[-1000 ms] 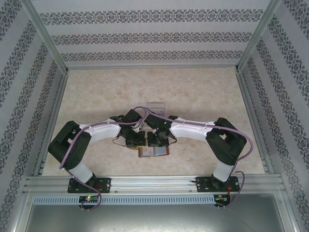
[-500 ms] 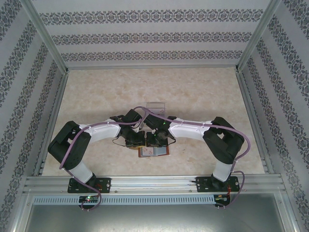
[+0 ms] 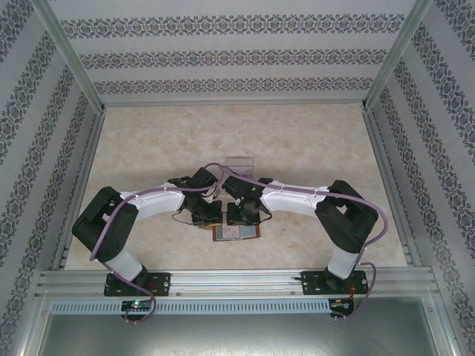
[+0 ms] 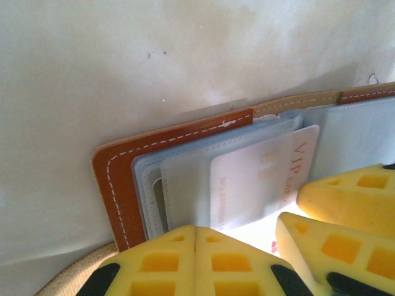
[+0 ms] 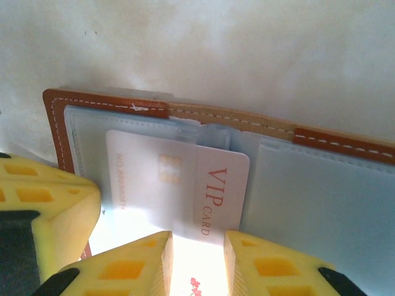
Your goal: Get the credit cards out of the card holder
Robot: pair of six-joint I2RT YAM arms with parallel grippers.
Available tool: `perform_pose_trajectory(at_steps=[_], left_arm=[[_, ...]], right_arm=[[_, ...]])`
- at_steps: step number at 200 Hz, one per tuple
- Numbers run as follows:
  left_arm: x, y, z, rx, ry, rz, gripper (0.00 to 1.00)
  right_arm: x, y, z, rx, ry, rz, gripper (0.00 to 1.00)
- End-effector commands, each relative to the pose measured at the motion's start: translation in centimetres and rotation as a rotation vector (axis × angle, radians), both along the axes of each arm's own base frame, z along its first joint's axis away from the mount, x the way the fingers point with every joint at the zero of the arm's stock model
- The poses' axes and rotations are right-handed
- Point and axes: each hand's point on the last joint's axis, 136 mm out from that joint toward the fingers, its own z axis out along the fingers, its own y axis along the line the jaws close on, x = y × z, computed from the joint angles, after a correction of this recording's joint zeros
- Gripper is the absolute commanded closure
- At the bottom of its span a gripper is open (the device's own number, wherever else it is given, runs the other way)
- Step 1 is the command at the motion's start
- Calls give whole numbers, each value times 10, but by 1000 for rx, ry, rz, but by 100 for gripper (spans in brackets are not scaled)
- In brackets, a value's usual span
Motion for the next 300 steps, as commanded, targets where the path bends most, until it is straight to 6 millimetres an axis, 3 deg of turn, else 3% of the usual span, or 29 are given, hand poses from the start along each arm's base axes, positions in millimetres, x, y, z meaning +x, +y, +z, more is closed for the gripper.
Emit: perform_pose_trajectory(at_steps=[1, 76, 173, 300], left_arm=[[-8, 6, 1, 35, 5, -17, 95], [-4, -7, 14, 16, -9, -39, 95], [-10, -5, -8, 61, 40, -58, 95], [-19, 16, -29, 187, 79, -80, 95]], right_arm=[[5, -9, 13, -11, -30, -17, 71], [4, -11, 1, 10, -3, -23, 71], [1, -9, -14, 26, 33, -18, 71], [3, 4, 11, 183, 21, -52, 78]])
